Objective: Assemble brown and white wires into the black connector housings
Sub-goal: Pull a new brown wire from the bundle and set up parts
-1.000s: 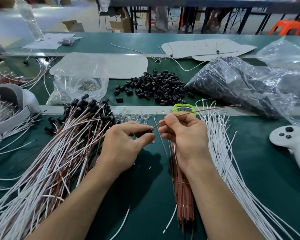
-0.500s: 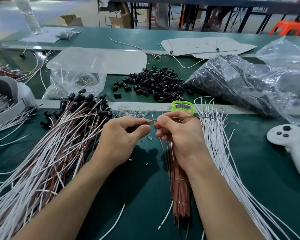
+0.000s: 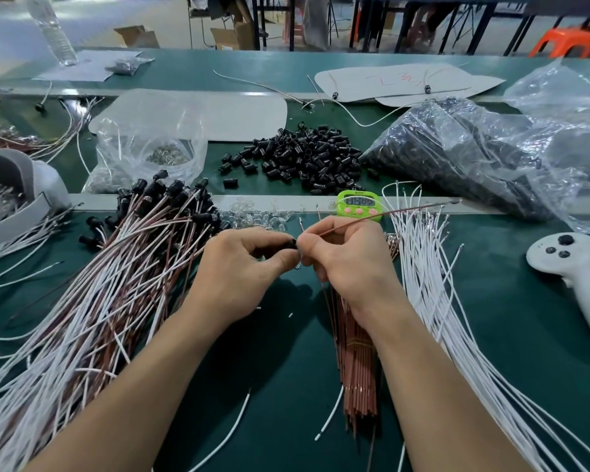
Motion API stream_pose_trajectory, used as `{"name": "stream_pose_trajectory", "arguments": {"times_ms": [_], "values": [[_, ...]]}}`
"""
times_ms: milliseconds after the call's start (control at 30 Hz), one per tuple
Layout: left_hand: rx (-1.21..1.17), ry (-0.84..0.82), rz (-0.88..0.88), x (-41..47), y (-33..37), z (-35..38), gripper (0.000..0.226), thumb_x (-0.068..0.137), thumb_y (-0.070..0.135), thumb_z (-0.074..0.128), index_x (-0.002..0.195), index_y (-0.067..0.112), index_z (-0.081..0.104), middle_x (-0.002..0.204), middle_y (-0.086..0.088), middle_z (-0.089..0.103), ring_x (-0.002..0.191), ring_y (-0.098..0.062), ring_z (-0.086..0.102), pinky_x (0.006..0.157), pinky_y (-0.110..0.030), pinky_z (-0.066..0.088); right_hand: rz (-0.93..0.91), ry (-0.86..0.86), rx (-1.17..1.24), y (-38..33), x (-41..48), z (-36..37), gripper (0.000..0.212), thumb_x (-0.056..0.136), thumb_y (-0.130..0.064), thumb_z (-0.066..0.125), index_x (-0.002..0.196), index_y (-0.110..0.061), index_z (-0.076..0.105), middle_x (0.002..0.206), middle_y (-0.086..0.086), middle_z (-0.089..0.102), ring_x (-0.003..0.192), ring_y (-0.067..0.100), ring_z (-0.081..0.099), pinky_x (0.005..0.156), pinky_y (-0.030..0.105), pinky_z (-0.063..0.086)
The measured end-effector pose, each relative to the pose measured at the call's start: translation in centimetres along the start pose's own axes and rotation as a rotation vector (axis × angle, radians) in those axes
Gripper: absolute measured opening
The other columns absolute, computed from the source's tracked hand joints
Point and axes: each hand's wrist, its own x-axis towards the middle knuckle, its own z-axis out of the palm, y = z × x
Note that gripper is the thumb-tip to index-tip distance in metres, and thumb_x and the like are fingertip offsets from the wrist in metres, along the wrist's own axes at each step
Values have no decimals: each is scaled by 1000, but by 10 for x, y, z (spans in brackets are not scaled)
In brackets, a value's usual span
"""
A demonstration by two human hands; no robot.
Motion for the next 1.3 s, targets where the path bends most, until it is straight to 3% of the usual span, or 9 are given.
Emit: {"name": "stream_pose_trajectory", "arguments": {"times_ms": [233, 333, 400, 500, 667, 800, 967, 1133, 1300], "values": [[-36, 94, -97, -4, 1, 0, 41, 70, 24, 93, 107, 37, 79, 77, 13, 76, 65, -5, 68, 61, -15, 51, 9, -50, -170, 5, -1, 3, 6, 79, -26, 79, 82, -22, 75, 68, 0, 75, 55, 12, 66, 57, 35, 56], [-65, 58, -116, -4, 1, 2, 44, 70, 14, 92, 108, 33, 80, 79, 15, 77, 62, 6, 64, 62, -8, 48, -8, -48, -180, 5, -2, 4, 4, 79, -27, 76, 77, -23, 75, 64, 0, 74, 51, 13, 66, 53, 28, 51], [-96, 29, -131, -3, 2, 2, 39, 74, 5, 87, 104, 29, 81, 81, 15, 78, 72, 4, 71, 69, -10, 53, 13, -12, -122, 5, 0, 4, 10, 83, -24, 74, 73, -23, 74, 64, 3, 73, 48, 14, 64, 48, 23, 46], [-126, 40, -134, -1, 3, 0, 31, 82, 2, 81, 97, 29, 82, 85, 12, 79, 83, -6, 76, 81, -25, 61, 34, 29, -40, 6, 3, 4, 19, 91, -17, 71, 73, -20, 72, 65, 7, 73, 49, 16, 63, 46, 23, 44], [160, 211, -121, -3, 3, -3, 27, 81, 25, 78, 90, 51, 75, 78, 28, 74, 75, 4, 71, 79, -25, 60, 78, 203, 223, 4, 5, 0, 17, 103, -10, 58, 87, -10, 65, 72, 10, 75, 57, 23, 72, 49, 27, 54], [371, 291, -218, -3, 10, -14, 13, 66, 39, 62, 65, 46, 72, 64, 22, 69, 68, -11, 67, 70, -28, 53, 56, 349, 459, -5, 5, -12, 23, 107, -6, 50, 91, -6, 67, 72, 13, 74, 58, 24, 73, 51, 28, 58], [321, 85, -127, -7, 16, -16, 10, 51, 31, 57, 56, 28, 65, 46, 9, 54, 48, -11, 50, 51, -26, 35, 45, 450, 514, -11, 2, -9, 27, 105, -7, 54, 82, -12, 68, 69, 13, 70, 48, 20, 64, 44, 23, 48], [199, -122, -22, -6, 17, -18, 6, 48, 21, 53, 46, 15, 51, 43, -2, 36, 47, -12, 33, 48, -29, 27, 76, 533, 540, -14, 2, -17, 28, 102, -8, 59, 76, -11, 68, 63, 10, 69, 44, 17, 59, 43, 23, 39], [191, -251, 24, -6, 13, -21, 5, 47, 20, 54, 46, 16, 53, 42, 2, 37, 46, -12, 35, 47, -28, 27, 106, 505, 526, -13, 2, -17, 26, 101, -7, 61, 76, -11, 67, 65, 13, 69, 44, 18, 56, 43, 23, 37]]}}
